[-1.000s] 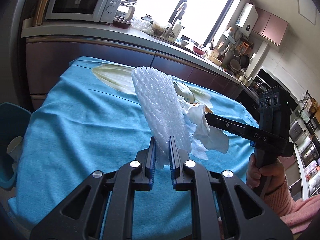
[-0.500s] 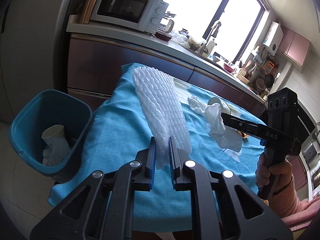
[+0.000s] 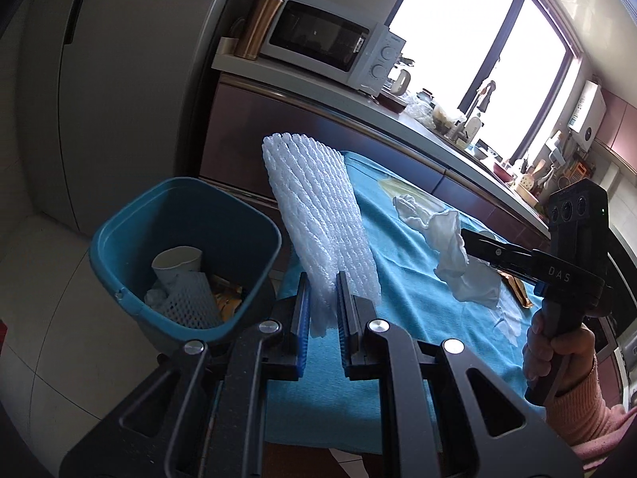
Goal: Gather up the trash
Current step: 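Carry the netting in the left tool and the tissue in the right tool over the bin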
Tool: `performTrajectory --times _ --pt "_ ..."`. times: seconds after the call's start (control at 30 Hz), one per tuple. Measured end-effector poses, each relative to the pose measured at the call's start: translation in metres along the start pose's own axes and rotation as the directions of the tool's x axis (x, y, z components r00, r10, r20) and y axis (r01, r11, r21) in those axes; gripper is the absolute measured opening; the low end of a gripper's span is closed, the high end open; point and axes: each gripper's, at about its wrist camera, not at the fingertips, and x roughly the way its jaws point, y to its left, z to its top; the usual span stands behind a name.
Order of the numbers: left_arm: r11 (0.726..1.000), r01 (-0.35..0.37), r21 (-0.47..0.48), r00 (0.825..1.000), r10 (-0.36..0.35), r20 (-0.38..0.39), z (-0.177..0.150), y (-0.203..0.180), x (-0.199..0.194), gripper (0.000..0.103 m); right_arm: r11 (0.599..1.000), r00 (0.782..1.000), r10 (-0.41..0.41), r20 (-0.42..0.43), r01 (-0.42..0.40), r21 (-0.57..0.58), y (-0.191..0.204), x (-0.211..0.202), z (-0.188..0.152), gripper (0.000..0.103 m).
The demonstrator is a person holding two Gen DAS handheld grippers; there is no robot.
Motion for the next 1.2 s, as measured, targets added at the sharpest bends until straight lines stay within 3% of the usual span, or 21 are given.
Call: performTrajectory --times 0.4,1.2 --pt "0.998 -0.048 -0.043 0.999 0.049 0.013 0.003 0.031 -0.005 0.013 0.999 0.999 0.031 -0.035 -0.031 -0.024 0.014 0.034 0.012 0.017" --pt "0.991 -0.113 -0.072 0.993 0.114 0.019 0.005 0.049 -0.001 0.013 0.997 0.993 0.064 -0.096 -0.068 -0.039 0.023 0.083 0.020 0.017"
